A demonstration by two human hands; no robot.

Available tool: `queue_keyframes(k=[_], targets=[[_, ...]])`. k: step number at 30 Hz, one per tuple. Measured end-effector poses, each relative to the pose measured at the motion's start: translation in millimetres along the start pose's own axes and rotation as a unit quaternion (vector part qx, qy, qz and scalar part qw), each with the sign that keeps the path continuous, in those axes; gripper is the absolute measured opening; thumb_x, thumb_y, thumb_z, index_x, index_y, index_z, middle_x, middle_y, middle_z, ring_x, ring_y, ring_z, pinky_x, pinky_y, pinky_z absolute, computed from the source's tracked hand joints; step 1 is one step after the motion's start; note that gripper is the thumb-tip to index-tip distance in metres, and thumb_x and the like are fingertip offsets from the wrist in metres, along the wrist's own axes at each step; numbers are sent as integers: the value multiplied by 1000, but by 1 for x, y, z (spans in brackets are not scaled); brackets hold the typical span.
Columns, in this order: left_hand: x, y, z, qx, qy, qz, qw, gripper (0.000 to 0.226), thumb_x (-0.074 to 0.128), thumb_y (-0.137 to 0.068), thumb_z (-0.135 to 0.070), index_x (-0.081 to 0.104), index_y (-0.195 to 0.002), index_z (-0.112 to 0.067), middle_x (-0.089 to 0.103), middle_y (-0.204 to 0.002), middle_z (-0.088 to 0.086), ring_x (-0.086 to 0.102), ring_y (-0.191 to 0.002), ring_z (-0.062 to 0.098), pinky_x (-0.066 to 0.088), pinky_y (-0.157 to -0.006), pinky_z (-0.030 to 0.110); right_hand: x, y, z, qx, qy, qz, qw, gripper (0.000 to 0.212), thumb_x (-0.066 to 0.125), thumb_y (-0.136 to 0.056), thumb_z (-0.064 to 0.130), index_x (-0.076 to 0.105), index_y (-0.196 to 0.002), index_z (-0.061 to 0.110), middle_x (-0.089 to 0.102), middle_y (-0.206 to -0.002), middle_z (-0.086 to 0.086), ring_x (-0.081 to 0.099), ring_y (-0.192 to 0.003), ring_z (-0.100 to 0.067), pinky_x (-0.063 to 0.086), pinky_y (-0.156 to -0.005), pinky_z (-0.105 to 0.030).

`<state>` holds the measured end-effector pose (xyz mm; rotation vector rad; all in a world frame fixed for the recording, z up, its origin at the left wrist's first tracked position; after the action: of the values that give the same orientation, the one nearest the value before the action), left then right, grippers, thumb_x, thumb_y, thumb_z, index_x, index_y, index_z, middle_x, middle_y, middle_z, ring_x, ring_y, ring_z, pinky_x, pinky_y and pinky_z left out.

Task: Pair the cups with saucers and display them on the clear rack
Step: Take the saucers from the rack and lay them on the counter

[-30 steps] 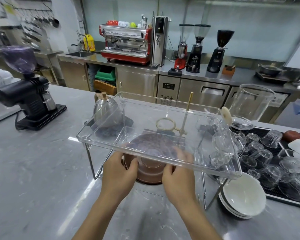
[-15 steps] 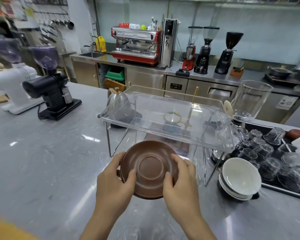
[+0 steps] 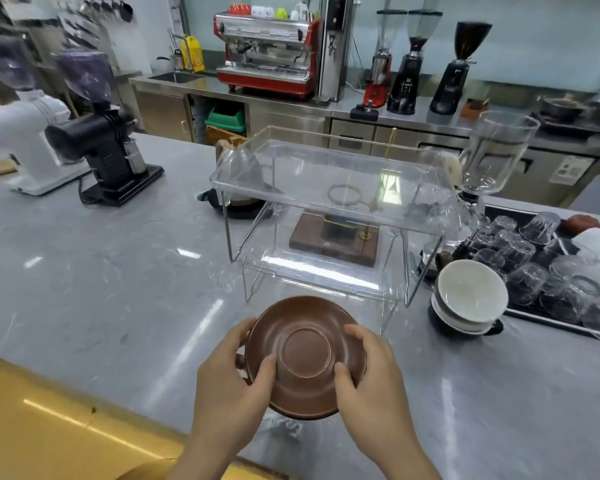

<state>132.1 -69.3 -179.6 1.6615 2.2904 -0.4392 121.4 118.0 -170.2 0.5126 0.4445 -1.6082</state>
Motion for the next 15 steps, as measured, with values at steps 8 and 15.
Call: queue_keyframes(k=[8, 15], targets=[[22, 29, 20, -40, -11, 63, 997, 45, 77, -81, -11, 60, -117, -33, 66, -101, -20, 63, -83, -6, 50, -60, 8, -8, 30, -35, 46, 24, 3, 999, 47, 61, -89, 11, 46, -128, 34, 41, -128, 16, 43, -94, 21, 33, -78, -1], [53, 34, 12, -35, -20, 119, 992, 47, 79, -80, -15, 57, -116, -34, 65, -102, -20, 67, -75, 4, 47, -61, 5, -32, 37, -61, 78, 19, -19, 997, 48, 62, -88, 9, 46, -123, 37, 41, -126, 17, 45, -95, 20, 36, -74, 0]])
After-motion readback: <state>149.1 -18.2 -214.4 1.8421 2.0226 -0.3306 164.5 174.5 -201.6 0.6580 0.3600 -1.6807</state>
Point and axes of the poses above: each hand's wrist, its own y-axis away from the middle knuckle, its own x-axis out of the palm, z = x × y, the point moved 4 cm from there along -y, towards the middle knuckle
